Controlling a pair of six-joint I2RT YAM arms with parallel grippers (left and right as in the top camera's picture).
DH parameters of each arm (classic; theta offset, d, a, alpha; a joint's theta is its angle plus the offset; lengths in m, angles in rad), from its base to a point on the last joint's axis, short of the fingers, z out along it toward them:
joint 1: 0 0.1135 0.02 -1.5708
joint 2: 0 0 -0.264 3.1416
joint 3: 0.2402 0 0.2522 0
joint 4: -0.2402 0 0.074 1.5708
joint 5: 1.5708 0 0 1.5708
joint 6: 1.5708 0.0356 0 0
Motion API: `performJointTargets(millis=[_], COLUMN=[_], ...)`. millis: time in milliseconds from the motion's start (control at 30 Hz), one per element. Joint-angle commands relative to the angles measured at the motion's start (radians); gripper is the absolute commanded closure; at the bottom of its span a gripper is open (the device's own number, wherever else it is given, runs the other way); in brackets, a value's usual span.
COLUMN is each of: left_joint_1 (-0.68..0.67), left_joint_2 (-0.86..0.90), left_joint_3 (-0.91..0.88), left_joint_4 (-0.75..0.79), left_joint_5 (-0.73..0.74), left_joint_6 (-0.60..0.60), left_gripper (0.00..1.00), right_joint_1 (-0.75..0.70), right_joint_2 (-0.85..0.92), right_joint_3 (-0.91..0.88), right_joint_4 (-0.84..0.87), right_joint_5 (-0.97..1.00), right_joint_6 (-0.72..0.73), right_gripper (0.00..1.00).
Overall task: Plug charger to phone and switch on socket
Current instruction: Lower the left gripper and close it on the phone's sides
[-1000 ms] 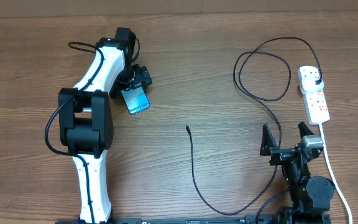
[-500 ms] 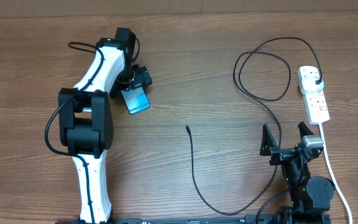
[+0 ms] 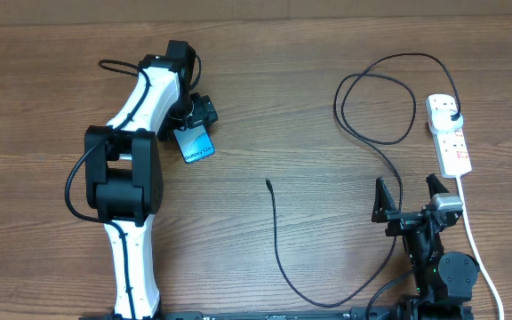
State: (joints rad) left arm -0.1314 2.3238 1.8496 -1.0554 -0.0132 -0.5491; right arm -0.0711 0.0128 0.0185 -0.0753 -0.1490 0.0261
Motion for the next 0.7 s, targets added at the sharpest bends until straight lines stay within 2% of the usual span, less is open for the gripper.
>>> performJointTargets(millis=[0, 667], left_joint_1=[0.000, 0.000], left_joint_2=[0.011, 0.011], left_joint_3=[-0.030, -0.030], left_joint_4=[0.002, 0.010], left_joint_5=[0.002, 0.002], left_joint_6=[-0.016, -0.016], left_gripper=[0.00, 0.00], right_joint_1=[0.005, 0.005], right_joint_2=[-0.010, -0.010], right_joint_3=[-0.011, -0.011], right_joint_4=[0.003, 0.003], right_joint_5=[0.010, 0.010], right_joint_6=[0.004, 0.004], right_gripper=[0.00, 0.00])
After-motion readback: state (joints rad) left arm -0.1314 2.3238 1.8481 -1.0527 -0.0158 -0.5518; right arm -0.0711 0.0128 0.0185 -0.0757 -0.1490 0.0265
